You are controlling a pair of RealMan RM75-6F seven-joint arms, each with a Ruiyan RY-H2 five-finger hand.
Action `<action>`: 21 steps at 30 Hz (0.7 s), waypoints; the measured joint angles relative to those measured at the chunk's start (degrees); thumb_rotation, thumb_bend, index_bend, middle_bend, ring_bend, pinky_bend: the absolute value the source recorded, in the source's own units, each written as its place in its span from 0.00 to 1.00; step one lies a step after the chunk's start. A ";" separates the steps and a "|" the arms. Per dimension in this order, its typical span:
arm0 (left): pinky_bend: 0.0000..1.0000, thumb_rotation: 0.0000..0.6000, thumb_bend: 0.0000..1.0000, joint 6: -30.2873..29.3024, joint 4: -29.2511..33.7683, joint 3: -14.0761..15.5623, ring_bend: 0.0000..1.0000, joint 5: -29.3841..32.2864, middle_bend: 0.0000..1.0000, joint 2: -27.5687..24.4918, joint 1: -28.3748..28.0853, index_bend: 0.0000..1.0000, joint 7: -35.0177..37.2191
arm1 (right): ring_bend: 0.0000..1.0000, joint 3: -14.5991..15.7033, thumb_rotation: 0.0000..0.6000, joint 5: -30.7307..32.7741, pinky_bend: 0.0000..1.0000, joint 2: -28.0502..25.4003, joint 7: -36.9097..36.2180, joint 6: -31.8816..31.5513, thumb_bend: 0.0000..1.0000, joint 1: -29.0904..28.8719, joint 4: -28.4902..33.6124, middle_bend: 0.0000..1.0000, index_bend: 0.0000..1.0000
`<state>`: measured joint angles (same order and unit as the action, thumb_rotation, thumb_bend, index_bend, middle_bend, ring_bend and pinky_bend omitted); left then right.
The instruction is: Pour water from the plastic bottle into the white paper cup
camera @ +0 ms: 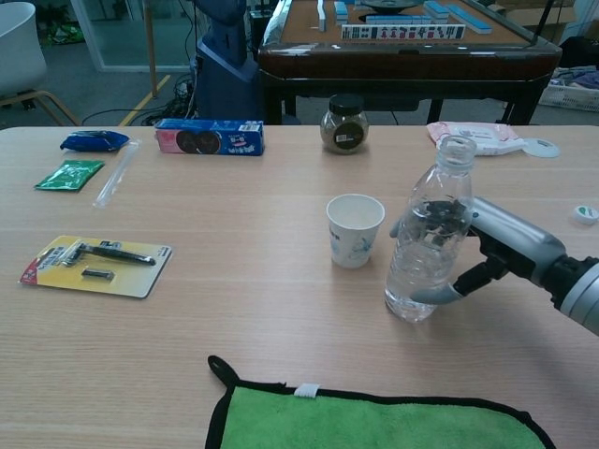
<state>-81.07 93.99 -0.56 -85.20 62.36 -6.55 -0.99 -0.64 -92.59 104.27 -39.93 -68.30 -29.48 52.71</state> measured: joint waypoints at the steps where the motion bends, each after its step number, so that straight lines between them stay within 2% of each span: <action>1: 0.55 1.00 0.14 0.01 0.00 0.00 0.34 0.02 0.43 -0.01 0.01 0.50 0.02 | 0.40 -0.18 1.00 0.14 0.48 0.35 -0.34 -0.27 0.07 0.00 -0.35 0.49 0.47; 6: 0.55 1.00 0.14 0.00 0.05 -0.01 0.34 0.04 0.43 -0.08 0.04 0.50 0.05 | 0.48 -0.98 1.00 0.60 0.54 1.48 -1.68 -1.79 0.12 -0.01 -1.39 0.56 0.55; 13: 0.55 1.00 0.14 0.03 0.08 -0.05 0.34 0.16 0.43 -0.17 0.06 0.50 0.05 | 0.51 -1.61 1.00 0.86 0.56 0.76 0.11 -2.47 0.14 -0.22 -0.59 0.59 0.59; 16: 0.55 1.00 0.14 0.03 0.25 -0.12 0.34 0.28 0.43 -0.34 0.07 0.50 0.04 | 0.51 -2.12 1.00 1.21 0.57 -0.55 3.49 -2.19 0.14 -0.53 0.67 0.60 0.59; 21: 0.55 1.00 0.14 0.12 0.40 -0.18 0.34 0.41 0.43 -0.48 0.06 0.50 0.06 | 0.51 -3.56 1.00 2.84 0.57 -4.40 13.71 -0.72 0.14 -1.17 6.19 0.60 0.60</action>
<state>-80.95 94.39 -0.74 -84.79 61.88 -6.49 -0.93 -4.20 -89.75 99.87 -26.22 -69.03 -30.65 58.90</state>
